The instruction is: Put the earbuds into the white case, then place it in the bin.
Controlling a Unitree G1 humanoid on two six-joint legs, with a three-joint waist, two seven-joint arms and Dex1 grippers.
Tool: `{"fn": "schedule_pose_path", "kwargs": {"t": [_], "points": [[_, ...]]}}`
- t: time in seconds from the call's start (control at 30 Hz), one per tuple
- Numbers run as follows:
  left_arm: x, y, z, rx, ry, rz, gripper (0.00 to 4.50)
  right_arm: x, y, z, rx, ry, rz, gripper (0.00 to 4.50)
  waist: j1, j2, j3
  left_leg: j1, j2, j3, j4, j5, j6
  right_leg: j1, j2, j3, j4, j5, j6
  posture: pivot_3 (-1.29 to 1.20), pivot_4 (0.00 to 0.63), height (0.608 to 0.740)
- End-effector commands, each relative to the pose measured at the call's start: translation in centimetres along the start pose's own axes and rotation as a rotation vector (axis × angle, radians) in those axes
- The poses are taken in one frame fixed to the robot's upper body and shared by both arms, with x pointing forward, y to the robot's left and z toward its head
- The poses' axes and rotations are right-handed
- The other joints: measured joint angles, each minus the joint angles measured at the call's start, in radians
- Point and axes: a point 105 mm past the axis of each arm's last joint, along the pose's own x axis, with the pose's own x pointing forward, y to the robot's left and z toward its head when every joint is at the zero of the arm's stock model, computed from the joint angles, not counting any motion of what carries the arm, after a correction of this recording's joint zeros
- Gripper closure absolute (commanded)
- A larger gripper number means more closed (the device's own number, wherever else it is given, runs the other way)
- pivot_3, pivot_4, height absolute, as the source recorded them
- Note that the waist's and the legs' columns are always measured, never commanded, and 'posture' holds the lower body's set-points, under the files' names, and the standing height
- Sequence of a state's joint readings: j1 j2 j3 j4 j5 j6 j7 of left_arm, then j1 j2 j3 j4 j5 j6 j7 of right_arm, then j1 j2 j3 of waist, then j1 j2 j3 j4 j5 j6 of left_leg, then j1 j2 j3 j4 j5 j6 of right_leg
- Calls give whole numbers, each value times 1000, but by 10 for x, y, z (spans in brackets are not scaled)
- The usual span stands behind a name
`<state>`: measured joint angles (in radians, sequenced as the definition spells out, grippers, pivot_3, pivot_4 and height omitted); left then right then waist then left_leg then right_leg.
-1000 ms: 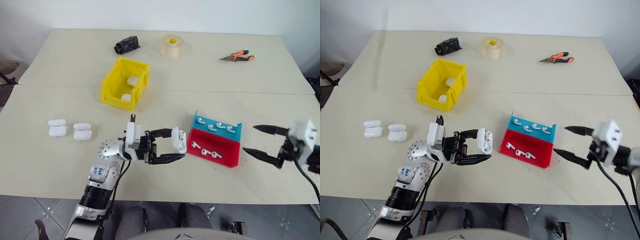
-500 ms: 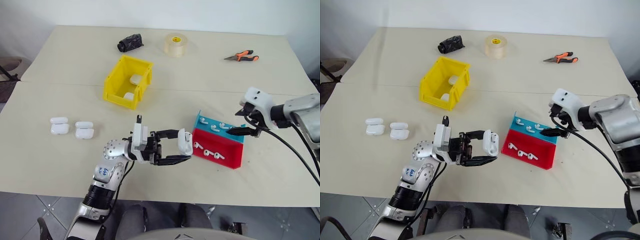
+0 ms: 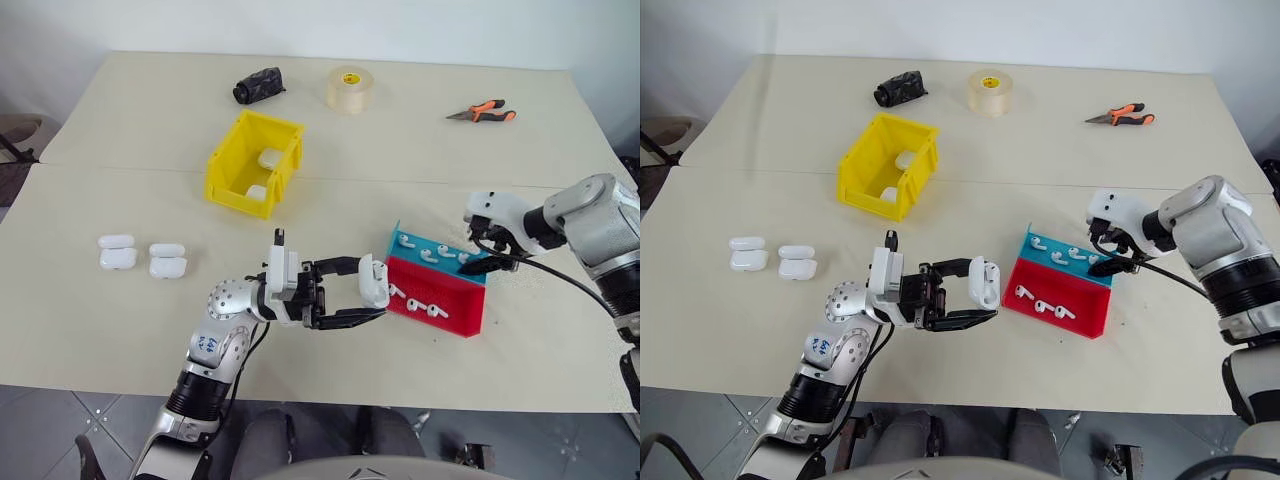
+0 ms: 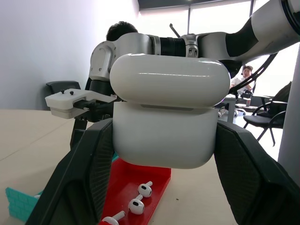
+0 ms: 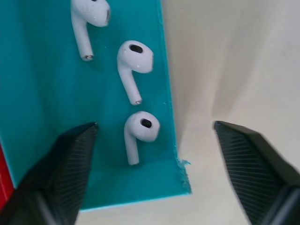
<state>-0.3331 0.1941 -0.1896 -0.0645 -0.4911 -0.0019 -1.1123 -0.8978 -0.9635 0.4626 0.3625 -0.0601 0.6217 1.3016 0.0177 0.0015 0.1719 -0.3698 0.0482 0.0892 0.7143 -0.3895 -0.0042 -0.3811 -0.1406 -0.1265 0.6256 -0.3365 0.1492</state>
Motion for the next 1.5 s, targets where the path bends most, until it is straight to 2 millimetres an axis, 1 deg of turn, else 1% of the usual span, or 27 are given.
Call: {"fn": "schedule_pose_path", "kwargs": {"t": [0.03,0.07,0.17,0.47,0.57,0.63,0.67,0.8,0.87,0.93,1.0,1.07,1.13,1.2,1.3,1.33,1.4,1.5], "points": [[5,-4,7,35,-30,-8,1688,-3,-4,0,-11,8,-12,1451,0,0,0,0,0,0,0,0,0,0,0,0,0,0,0,0,150,740],[5,-4,8,35,-30,-8,1688,-2,-4,-1,-14,13,-12,1626,-1,0,0,0,0,0,0,0,0,0,0,0,0,0,0,0,150,740],[5,-4,8,35,-33,-9,1688,-2,-5,-3,-21,23,-14,2613,-1,0,0,0,0,0,0,0,0,0,0,0,0,0,0,0,150,740],[5,-3,10,36,-39,-12,1688,0,-5,-5,-26,29,-1,2613,-1,0,0,0,0,0,1,0,0,1,0,0,0,0,0,0,150,740],[6,-3,11,37,-39,-13,1688,2,-2,-6,-25,28,14,3184,-1,0,0,0,0,0,1,0,0,1,0,0,0,0,0,0,150,740],[5,-3,11,37,-40,-13,1688,3,-2,-5,-23,26,15,3777,0,0,0,0,0,0,1,0,0,1,0,0,0,0,0,0,150,740],[5,-2,11,36,-40,-14,1688,4,-2,-5,-22,22,10,3957,-1,0,0,0,0,0,1,0,0,1,0,0,0,0,0,0,150,740],[4,-3,11,35,-38,-13,1688,2,-3,-3,-20,3,0,3957,-2,0,0,0,0,0,1,0,0,1,0,0,0,0,0,0,150,740],[4,-2,11,34,-39,-11,1688,-3,-5,0,-16,-27,-12,3957,-2,0,0,0,0,0,1,0,0,1,0,0,0,0,0,0,150,740],[3,-2,11,33,-38,-10,1688,-14,-6,7,-1,-90,-18,3957,-1,0,0,0,0,0,1,0,0,1,0,0,0,0,0,0,150,740],[1,0,11,33,-36,-8,1688,-28,-8,18,-5,-195,-32,3957,-2,0,0,0,0,0,1,0,0,1,0,0,0,0,0,0,150,740],[0,2,11,33,-33,-6,1688,-38,-6,23,3,-268,-37,3957,-1,0,0,0,0,0,1,0,0,0,0,0,0,0,0,0,150,740],[-1,5,11,30,-32,-4,1688,-47,5,33,-18,-397,7,3957,2,0,0,0,0,0,1,0,0,1,0,0,0,0,0,0,150,740],[-1,10,11,27,-34,8,1688,-55,22,44,-11,-577,75,3957,7,0,0,0,0,-1,1,0,0,1,0,-1,0,0,0,0,150,740],[-2,18,12,27,-40,32,1688,-60,46,50,0,-728,154,3957,6,0,0,0,0,-2,1,0,0,2,0,-1,0,0,0,0,150,740],[-2,22,13,28,-42,40,1688,-63,56,54,11,-810,188,3957,8,0,0,0,0,-2,1,0,0,2,0,-1,0,0,0,0,150,740],[-2,27,14,27,-45,45,1688,-71,72,65,78,-993,246,3957,6,0,0,0,0,-3,1,0,0,2,0,-2,0,0,0,0,150,740],[-2,32,13,27,-41,29,1688,-79,90,78,203,-1179,324,3957,5,0,0,0,0,-3,1,0,0,2,0,-2,1,0,0,0,150,740]]}}
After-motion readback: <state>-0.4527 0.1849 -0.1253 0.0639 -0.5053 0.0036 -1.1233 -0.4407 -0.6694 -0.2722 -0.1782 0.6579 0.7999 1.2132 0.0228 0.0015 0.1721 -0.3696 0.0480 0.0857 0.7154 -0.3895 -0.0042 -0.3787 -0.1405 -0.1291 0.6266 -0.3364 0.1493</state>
